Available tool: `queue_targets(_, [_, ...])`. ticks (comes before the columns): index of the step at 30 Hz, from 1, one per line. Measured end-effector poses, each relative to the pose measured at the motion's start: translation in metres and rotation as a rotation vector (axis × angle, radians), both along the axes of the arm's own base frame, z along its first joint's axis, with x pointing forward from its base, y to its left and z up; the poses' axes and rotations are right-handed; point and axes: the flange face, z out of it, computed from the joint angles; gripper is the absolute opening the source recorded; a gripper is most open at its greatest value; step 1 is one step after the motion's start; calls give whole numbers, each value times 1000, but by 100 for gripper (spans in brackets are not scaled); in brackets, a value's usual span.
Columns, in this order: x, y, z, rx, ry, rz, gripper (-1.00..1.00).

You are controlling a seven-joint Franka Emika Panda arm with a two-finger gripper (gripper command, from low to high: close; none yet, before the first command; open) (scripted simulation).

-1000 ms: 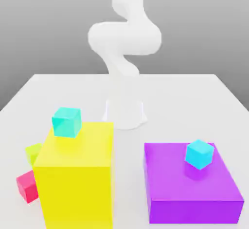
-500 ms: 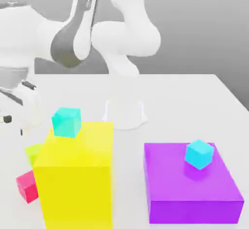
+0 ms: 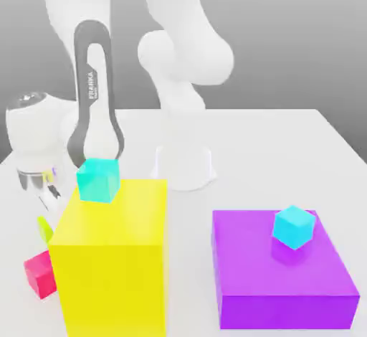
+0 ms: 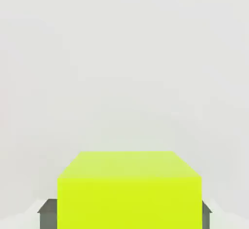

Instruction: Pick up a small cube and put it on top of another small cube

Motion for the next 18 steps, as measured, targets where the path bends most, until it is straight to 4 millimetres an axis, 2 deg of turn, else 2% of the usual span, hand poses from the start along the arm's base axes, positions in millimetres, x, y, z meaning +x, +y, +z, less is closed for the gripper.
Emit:
queue_targets(1, [0, 0, -3, 0, 0, 0, -100])
queue_targets(3, [0, 0, 6, 1, -1, -1, -100])
queue_targets(9, [4, -2, 60, -4, -11, -1, -100])
queue_targets(13, [72, 10, 112, -35, -115, 43, -100])
queue_targets(16, [131, 42, 159, -32, -220, 94, -100])
queue_targets(18, [163, 68, 191, -14, -290, 117, -100])
